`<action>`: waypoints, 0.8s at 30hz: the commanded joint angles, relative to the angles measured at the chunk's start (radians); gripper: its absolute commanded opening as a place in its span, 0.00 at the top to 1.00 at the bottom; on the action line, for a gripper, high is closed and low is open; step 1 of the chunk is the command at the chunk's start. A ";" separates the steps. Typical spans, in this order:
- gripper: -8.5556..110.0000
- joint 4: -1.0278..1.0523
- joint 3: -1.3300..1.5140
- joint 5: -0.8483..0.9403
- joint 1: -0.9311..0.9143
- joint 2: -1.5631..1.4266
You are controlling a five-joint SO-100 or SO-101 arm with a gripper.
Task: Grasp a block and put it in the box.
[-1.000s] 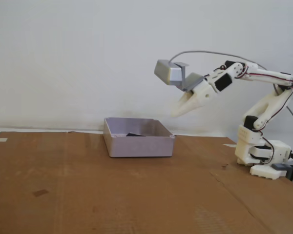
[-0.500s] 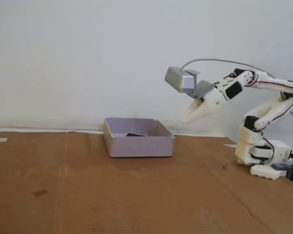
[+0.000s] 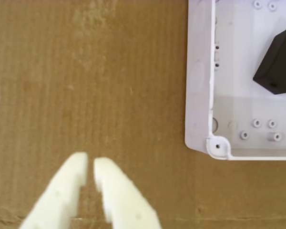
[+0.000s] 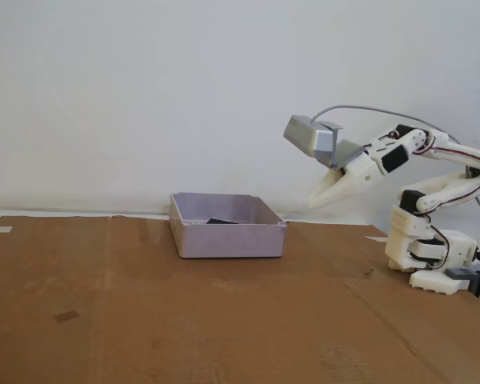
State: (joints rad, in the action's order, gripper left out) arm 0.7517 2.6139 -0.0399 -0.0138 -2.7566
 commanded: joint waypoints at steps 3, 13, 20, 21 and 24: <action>0.93 -0.020 0.017 -0.005 0.008 -0.103; 0.93 -0.020 0.106 -0.005 0.008 -0.198; 0.93 -0.020 0.169 -0.005 0.008 -0.256; 0.93 -0.020 0.178 -0.005 0.008 -0.264; 0.93 -0.020 0.199 -0.005 0.008 -0.287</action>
State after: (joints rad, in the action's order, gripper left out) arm 0.7517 2.8317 -0.0399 -0.0138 -2.9959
